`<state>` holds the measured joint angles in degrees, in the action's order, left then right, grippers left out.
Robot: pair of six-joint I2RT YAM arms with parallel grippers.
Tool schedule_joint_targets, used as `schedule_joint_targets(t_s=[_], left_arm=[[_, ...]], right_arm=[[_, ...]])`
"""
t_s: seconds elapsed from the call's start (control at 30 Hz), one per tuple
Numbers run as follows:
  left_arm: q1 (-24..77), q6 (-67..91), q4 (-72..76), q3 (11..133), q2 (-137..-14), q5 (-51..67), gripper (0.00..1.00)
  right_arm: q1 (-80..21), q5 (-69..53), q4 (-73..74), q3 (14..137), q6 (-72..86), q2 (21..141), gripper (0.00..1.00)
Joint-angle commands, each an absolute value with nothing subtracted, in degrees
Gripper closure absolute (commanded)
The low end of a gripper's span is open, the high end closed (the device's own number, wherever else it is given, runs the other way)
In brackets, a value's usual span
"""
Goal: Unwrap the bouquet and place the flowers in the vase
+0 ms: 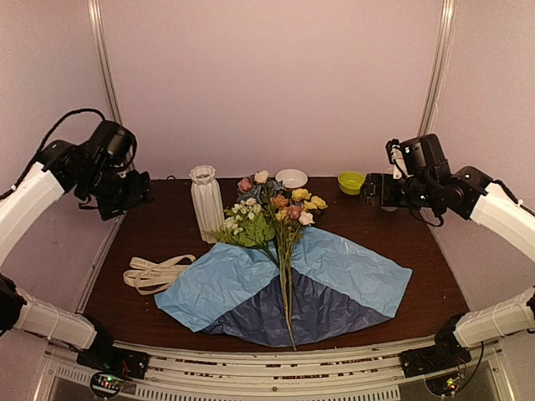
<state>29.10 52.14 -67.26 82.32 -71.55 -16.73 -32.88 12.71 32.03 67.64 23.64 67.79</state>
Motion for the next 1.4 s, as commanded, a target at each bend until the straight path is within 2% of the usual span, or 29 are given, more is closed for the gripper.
schedule_joint_targets(t_s=[0.0, 0.17, 0.3, 0.5, 0.63, 0.87, 1.13, 1.37], left_arm=[[22.4, 41.8, -68.9, 88.3, -69.3, -19.2, 0.02], [21.2, 36.9, -65.3, 92.3, -70.6, -15.8, 0.02], [21.1, 39.3, -59.2, 89.0, -68.5, -10.1, 0.02], [21.5, 45.0, -46.6, 76.3, -62.3, 3.7, 0.14], [26.9, 48.4, -42.1, 72.5, -61.4, 7.0, 0.23], [43.9, 51.2, -37.9, 73.8, -70.5, 2.8, 0.35], [52.6, 56.5, -35.5, 80.6, -84.9, -0.1, 0.40], [56.2, 55.9, -43.0, 100.1, -103.0, -4.1, 0.42]], right_arm=[[-27.4, 15.1, 32.9, 72.6, 14.5, 66.6, 0.00], [-23.4, 5.7, 32.7, 74.5, 18.7, 66.5, 0.00], [-20.7, 0.4, 32.2, 72.3, 23.9, 65.3, 0.00], [-20.5, -9.1, 33.1, 68.3, 27.3, 64.7, 0.00], [-20.5, -12.6, 30.8, 63.0, 31.8, 62.1, 0.01], [-21.3, -18.7, 27.8, 53.3, 38.4, 57.6, 0.04], [-21.4, -15.6, 30.8, 49.5, 38.4, 50.7, 0.04], [-21.4, -11.2, 36.3, 50.4, 37.4, 48.3, 0.03]])
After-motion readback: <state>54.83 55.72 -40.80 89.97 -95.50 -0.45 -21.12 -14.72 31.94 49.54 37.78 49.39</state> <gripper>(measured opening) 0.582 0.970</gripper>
